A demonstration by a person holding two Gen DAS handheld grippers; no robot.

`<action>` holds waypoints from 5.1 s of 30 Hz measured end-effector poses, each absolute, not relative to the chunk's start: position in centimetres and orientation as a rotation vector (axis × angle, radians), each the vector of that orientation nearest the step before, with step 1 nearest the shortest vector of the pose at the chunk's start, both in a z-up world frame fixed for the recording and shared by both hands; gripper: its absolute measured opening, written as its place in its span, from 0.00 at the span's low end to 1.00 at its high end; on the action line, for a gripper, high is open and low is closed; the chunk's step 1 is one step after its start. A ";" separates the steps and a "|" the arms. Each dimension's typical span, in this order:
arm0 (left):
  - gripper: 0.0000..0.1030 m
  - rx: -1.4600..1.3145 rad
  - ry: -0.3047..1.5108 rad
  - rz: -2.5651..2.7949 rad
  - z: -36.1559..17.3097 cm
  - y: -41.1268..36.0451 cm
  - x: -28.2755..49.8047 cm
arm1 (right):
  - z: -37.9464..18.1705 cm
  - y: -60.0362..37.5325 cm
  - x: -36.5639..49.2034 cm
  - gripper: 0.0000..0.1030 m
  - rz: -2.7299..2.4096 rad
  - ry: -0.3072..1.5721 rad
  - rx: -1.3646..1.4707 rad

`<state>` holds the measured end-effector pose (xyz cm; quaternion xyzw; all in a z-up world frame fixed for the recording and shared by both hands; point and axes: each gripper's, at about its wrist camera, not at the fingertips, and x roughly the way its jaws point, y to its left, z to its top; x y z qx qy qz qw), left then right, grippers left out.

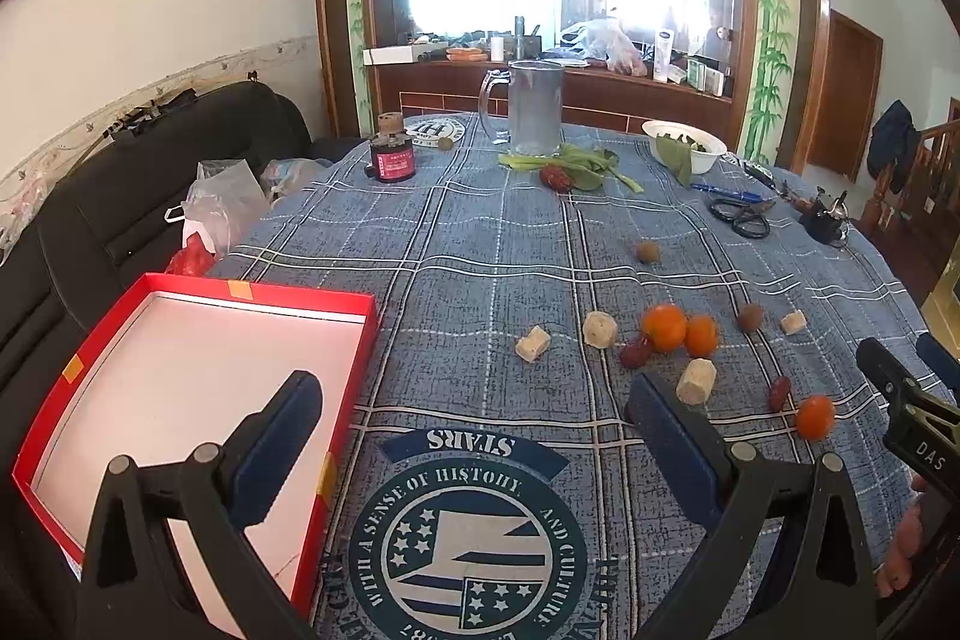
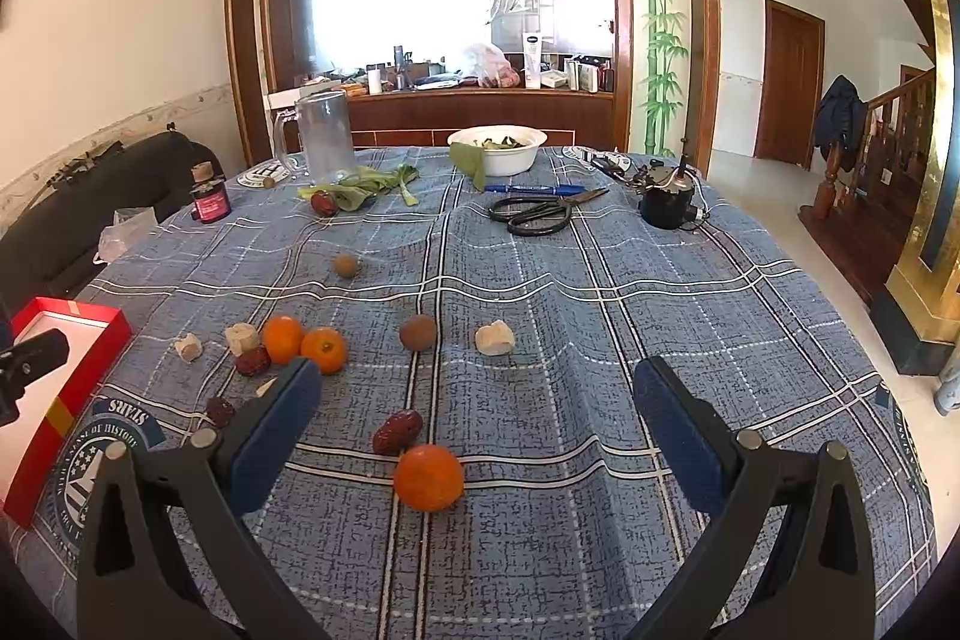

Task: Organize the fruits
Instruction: 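Grasp an orange on the table with the left tool, then carry the orange into the white tray and open the left tool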

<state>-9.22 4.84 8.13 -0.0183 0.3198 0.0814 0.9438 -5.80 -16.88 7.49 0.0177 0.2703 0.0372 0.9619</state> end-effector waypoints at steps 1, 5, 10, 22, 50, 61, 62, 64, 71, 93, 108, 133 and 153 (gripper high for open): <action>0.99 -0.037 0.653 0.168 8.1 4.9 -9.2 | 7.5 -16.9 -5.8 1.00 0.078 0.547 0.038; 0.99 -0.040 0.659 0.174 8.0 5.1 -9.0 | 7.6 -16.9 -5.9 1.00 0.085 0.547 0.041; 0.99 -0.043 0.666 0.184 7.7 5.4 -8.7 | 7.6 -16.7 -5.9 1.00 0.092 0.549 0.035; 0.99 -0.008 0.686 0.195 7.4 7.0 -8.5 | 6.6 -17.0 -5.9 1.00 0.167 0.655 0.028; 0.74 0.098 0.725 0.019 7.8 5.6 -5.5 | 2.5 -16.4 -2.8 0.33 0.306 0.893 0.065; 0.74 0.290 0.868 -0.212 5.3 -0.8 1.2 | 4.6 -20.1 -2.7 0.33 0.219 0.756 0.268; 0.74 0.304 0.880 -0.237 5.1 -1.3 1.7 | 4.6 -20.3 -2.6 0.33 0.214 0.757 0.278; 0.74 0.322 0.901 -0.274 4.7 -2.1 2.5 | 4.6 -20.7 -2.6 0.33 0.213 0.756 0.298; 0.61 0.354 0.977 -0.342 3.2 -3.3 5.0 | 4.6 -21.2 -2.5 0.33 0.226 0.753 0.324; 0.33 0.288 1.011 -0.415 1.9 -3.9 6.5 | 4.2 -21.1 -2.1 0.33 0.221 0.760 0.315; 0.33 0.052 0.742 -0.093 10.0 11.1 -9.6 | 4.2 -20.9 -2.2 0.33 0.135 0.706 0.221; 0.33 -0.111 0.836 0.256 4.4 25.1 -16.3 | 7.1 10.0 -7.4 0.33 0.823 0.806 -0.012; 0.55 -0.104 0.845 0.377 3.2 27.4 -16.9 | 3.2 15.6 -9.5 0.39 0.891 0.958 -0.166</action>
